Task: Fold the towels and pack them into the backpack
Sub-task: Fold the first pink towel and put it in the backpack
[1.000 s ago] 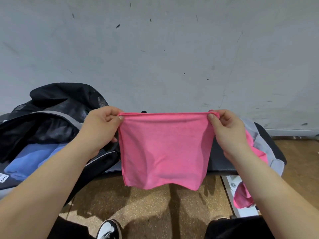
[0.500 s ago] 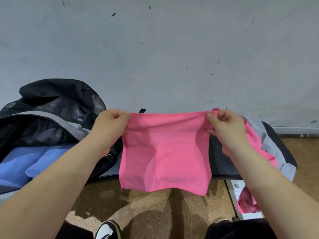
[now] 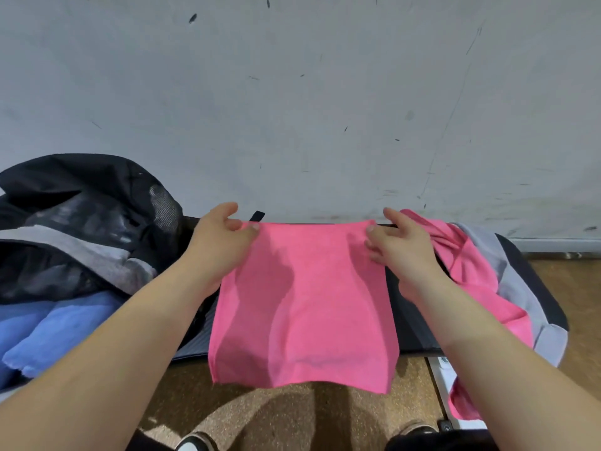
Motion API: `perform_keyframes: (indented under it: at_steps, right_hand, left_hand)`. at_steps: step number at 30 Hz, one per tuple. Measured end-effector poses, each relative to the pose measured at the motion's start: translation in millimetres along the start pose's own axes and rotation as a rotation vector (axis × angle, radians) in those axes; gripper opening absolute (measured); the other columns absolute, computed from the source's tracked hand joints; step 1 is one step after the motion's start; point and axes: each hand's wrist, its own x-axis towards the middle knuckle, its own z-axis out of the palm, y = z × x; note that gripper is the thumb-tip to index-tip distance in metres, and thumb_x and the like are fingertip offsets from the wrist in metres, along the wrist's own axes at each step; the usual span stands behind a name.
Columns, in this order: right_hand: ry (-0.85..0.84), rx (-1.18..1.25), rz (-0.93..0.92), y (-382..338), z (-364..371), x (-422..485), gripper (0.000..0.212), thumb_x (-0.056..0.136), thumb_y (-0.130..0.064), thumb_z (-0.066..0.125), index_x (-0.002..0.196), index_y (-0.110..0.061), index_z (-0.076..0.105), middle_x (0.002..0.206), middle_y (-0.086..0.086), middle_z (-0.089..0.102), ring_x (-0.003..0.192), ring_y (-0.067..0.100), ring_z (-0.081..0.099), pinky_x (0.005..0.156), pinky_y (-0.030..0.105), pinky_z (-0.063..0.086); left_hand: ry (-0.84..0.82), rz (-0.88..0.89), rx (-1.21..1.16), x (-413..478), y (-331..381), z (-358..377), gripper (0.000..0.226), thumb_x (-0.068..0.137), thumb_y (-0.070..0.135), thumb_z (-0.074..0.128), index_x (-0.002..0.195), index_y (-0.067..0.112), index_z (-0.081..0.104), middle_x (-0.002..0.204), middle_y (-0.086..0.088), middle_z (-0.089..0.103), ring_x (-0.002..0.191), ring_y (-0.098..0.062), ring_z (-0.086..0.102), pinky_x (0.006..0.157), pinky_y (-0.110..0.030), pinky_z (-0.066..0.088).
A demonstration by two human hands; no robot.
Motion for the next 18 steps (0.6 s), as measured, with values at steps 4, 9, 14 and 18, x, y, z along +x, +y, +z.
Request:
perform_keyframes:
  at_steps: [4,9,14,18]
  right_hand:
    - [-0.144,-0.357,-0.143,5.5,-9.2,-13.5,0.015,0.094,-0.012,0.072,0.108,-0.013,0.075,0.084,0.0,0.074,0.069,0.013,0.062,0.075,0.039,0.055]
    - [-0.414,-0.807,-0.22,7.9,-24.1,-66.0,0.034,0.077,-0.042,0.088,0.071,-0.015,0.067,0.063,-0.004,0.068,0.053,0.003,0.053,0.056,0.026,0.047]
    - [-0.515,-1.218,-0.374,29.0,-32.9,-129.0,0.055,0.062,-0.066,0.084,0.077,-0.028,0.047,0.089,-0.012,0.05,0.082,0.011,0.052,0.07,0.034,0.048]
    - [-0.371,-1.364,-0.563,68.4,-38.0,-141.9,0.061,0.071,-0.073,0.077,0.094,-0.024,0.049,0.099,-0.011,0.037,0.095,0.019,0.051,0.074,0.031,0.043]
  left_hand:
    - [-0.073,0.073,0.227,-13.3,-9.1,-11.3,0.033,0.096,0.017,0.069,0.128,0.012,0.065,0.104,-0.007,0.076,0.092,-0.026,0.076,0.09,-0.048,0.062]
    - [-0.291,0.072,0.804,-52.6,-24.5,-32.6,0.031,0.086,0.041,0.072,0.079,0.011,0.07,0.064,-0.005,0.074,0.059,-0.024,0.072,0.066,-0.037,0.064]
    - [-0.266,0.111,1.12,-82.6,-58.1,-45.5,0.047,0.078,0.061,0.074,0.082,0.018,0.056,0.08,0.002,0.063,0.077,-0.022,0.064,0.066,-0.036,0.051]
    - [-0.159,0.132,1.013,-101.2,-84.6,-41.5,0.046,0.085,0.056,0.072,0.09,0.017,0.048,0.086,-0.001,0.057,0.09,-0.031,0.064,0.068,-0.036,0.043]
